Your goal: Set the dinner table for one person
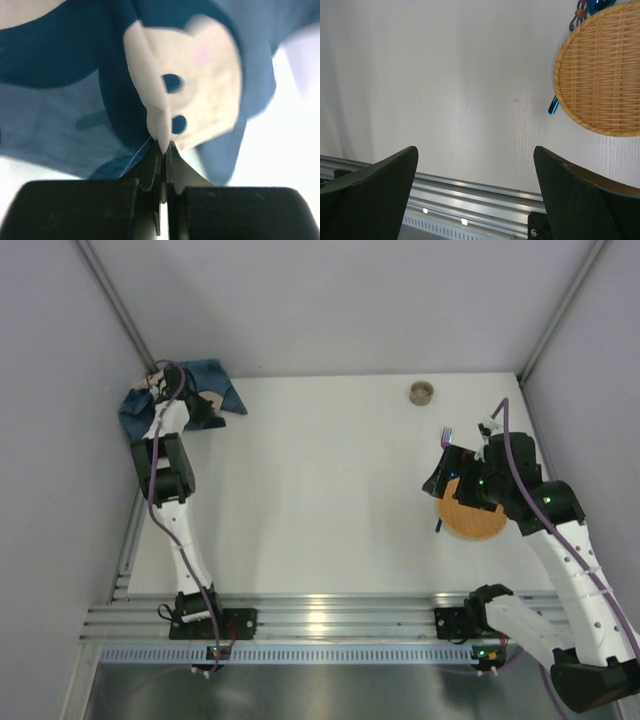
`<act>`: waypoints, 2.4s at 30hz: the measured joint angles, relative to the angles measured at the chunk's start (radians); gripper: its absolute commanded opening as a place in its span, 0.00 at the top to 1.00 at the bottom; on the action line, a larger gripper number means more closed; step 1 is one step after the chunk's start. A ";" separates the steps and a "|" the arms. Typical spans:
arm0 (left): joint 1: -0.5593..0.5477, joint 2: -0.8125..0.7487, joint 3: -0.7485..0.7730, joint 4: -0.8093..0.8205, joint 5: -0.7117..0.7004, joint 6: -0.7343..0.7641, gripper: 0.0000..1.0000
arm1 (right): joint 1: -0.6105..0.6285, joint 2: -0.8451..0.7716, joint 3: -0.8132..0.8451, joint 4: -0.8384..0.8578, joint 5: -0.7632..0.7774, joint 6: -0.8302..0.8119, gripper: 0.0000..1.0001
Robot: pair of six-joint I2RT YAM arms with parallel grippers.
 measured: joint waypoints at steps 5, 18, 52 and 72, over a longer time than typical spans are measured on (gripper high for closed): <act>-0.124 -0.252 -0.309 -0.008 -0.043 0.058 1.00 | 0.000 0.020 -0.006 0.045 -0.022 0.015 0.00; -0.827 -0.592 -0.565 -0.029 -0.063 0.021 0.02 | 0.000 0.085 -0.039 0.121 -0.069 0.033 0.00; -0.742 -0.793 -1.101 -0.197 -0.240 0.125 0.04 | -0.057 0.348 0.214 0.064 0.027 0.029 0.00; -0.806 -1.107 -1.202 -0.227 -0.083 0.083 0.03 | -0.241 1.147 0.826 0.288 -0.024 0.071 0.00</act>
